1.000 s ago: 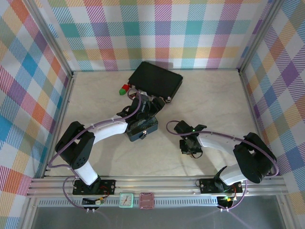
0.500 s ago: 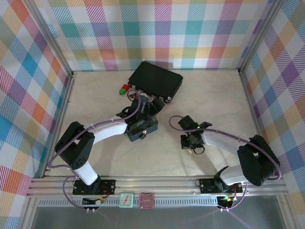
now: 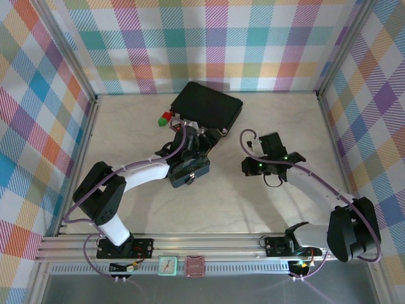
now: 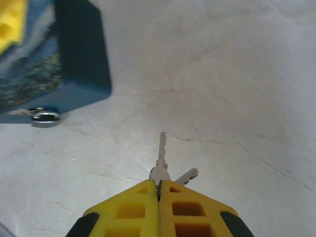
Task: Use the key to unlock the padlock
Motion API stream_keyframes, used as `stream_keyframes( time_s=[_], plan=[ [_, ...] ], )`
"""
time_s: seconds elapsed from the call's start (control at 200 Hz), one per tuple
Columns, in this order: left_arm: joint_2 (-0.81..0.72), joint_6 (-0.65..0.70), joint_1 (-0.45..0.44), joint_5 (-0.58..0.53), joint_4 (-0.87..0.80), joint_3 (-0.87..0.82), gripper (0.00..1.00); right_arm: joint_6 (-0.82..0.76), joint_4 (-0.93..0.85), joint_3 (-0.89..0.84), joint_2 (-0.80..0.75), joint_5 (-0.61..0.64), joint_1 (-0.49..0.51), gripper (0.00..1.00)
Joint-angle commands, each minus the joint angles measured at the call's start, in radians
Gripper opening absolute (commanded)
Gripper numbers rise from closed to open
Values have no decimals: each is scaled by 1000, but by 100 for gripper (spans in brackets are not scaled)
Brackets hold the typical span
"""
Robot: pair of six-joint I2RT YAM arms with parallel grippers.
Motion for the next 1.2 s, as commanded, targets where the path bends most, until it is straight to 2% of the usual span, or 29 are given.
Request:
stream_keyframes(
  time_s=[0.0, 0.16, 0.31, 0.515, 0.65, 0.885, 1.045, 1.195],
  plan=[
    [25, -32, -33, 41, 55, 19, 70, -61, 105, 25, -20, -99, -5, 0],
    [53, -73, -53, 53, 78, 16, 69, -29, 172, 17, -14, -108, -6, 0],
    [60, -89, -56, 43, 102, 9, 68, 67, 262, -34, -54, -84, -17, 0],
    [54, -96, -58, 22, 182, -20, 68, 230, 434, -141, -158, -140, -59, 0],
    [54, -105, -64, 22, 248, -21, 67, 288, 504, -156, -159, -191, -68, 0],
    [34, -112, -66, 19, 159, 3, 64, 245, 536, -133, -151, -181, -71, 0],
    [44, -125, -66, 30, 62, 34, 64, 202, 492, -78, -105, -182, -72, 0],
    [93, -256, -48, 87, 79, 39, 65, 186, 445, -56, -87, -159, -71, 0]
  ],
)
